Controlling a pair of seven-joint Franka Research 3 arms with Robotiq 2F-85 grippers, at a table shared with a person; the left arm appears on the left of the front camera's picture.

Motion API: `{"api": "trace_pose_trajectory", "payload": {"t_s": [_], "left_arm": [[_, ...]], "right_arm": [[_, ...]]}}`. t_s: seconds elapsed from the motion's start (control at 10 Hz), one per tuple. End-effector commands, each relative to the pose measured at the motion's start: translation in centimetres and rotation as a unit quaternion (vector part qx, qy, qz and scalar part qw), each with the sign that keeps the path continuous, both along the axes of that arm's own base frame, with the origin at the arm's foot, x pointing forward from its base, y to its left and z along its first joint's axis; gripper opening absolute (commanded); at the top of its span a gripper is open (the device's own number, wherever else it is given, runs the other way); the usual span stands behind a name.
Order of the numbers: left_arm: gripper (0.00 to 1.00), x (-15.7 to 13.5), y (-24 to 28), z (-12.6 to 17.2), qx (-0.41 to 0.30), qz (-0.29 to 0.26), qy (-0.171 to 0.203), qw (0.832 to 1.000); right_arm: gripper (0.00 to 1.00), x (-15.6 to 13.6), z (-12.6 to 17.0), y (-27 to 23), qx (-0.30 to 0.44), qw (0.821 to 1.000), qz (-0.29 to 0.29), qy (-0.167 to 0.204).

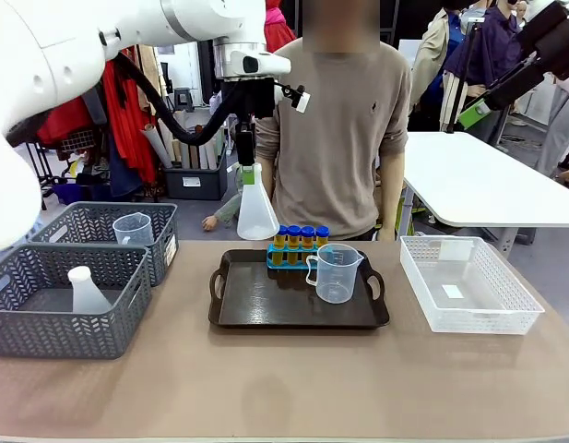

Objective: Prepare the laboratory tools.
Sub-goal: Pick up one Small flask and place it on the Handle tray.

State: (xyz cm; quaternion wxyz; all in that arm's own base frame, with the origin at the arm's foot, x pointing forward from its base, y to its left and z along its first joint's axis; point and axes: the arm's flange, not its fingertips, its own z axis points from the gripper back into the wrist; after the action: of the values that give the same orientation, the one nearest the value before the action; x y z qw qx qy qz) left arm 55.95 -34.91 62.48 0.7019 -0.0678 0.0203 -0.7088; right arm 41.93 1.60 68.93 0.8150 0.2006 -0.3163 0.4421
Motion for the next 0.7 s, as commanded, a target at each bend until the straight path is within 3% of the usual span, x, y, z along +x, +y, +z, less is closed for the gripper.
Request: {"api": "trace_pose_trajectory", "payload": {"t_s": [0.0,0.3,0.6], "left_arm": [[0.0,-0.5,0.1,-0.1,0.009,0.002,0.008,1.0],[0.0,0.0,0.0,-0.1,0.002,0.0,0.002,1.0],[0.0,3.1,-1.9,-4.2,0.009,-0.034,0.004,0.999]], "right_arm": [[1.0,0.0,0.1,0.0,0.004,1.0,0.003,-0.002],[1.0,0.0,0.1,0.0,0.004,1.0,0.003,-0.002],[1.0,0.0,0.1,0.0,0.004,1.0,0.003,-0.002]]}}
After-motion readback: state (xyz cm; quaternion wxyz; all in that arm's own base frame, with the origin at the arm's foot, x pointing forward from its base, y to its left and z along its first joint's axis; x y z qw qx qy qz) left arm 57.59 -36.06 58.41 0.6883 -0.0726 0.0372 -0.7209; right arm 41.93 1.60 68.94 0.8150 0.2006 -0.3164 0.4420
